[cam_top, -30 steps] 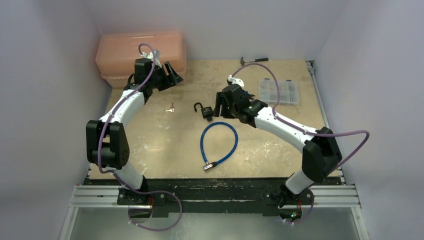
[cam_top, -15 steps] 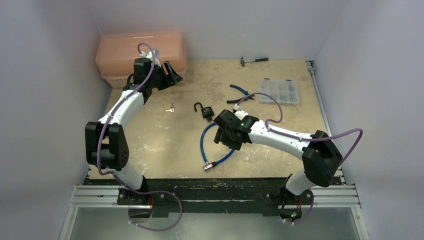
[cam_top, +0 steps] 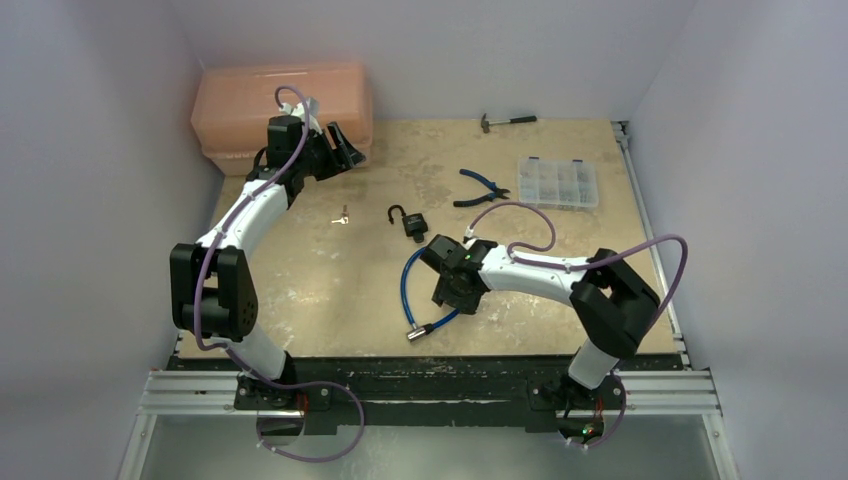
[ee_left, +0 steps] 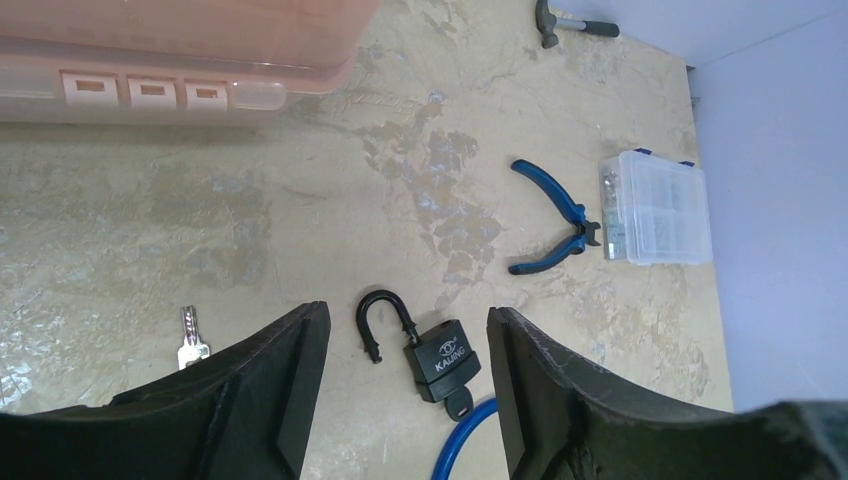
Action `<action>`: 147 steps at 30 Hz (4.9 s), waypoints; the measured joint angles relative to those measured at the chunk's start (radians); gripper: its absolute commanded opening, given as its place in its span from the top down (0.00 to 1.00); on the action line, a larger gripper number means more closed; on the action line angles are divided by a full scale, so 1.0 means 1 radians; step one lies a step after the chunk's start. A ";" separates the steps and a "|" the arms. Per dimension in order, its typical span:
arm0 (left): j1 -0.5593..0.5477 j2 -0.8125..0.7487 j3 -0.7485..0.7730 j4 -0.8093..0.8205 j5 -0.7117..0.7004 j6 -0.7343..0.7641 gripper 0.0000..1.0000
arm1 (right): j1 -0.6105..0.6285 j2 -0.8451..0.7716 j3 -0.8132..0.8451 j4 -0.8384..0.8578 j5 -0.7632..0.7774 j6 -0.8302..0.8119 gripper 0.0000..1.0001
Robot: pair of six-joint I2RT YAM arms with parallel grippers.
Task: Unlock with the key
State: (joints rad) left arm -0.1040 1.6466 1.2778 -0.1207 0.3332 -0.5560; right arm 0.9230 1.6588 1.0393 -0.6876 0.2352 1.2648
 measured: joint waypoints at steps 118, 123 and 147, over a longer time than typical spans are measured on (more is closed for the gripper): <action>-0.164 0.415 0.221 -0.432 -0.551 0.278 0.46 | -0.330 -0.370 -0.126 0.154 0.132 -0.586 0.06; -0.141 0.429 0.236 -0.444 -0.528 0.281 0.56 | -0.330 -0.379 -0.138 0.159 0.132 -0.592 0.07; -0.169 0.439 0.282 -0.425 -0.351 0.317 1.00 | -0.330 -0.422 -0.165 0.174 0.109 -0.604 0.08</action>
State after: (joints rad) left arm -0.2729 2.0861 1.5593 -0.5453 -0.0177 -0.2386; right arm 0.5934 1.2373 0.8745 -0.5140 0.3443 0.6609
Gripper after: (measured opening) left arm 0.046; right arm 0.925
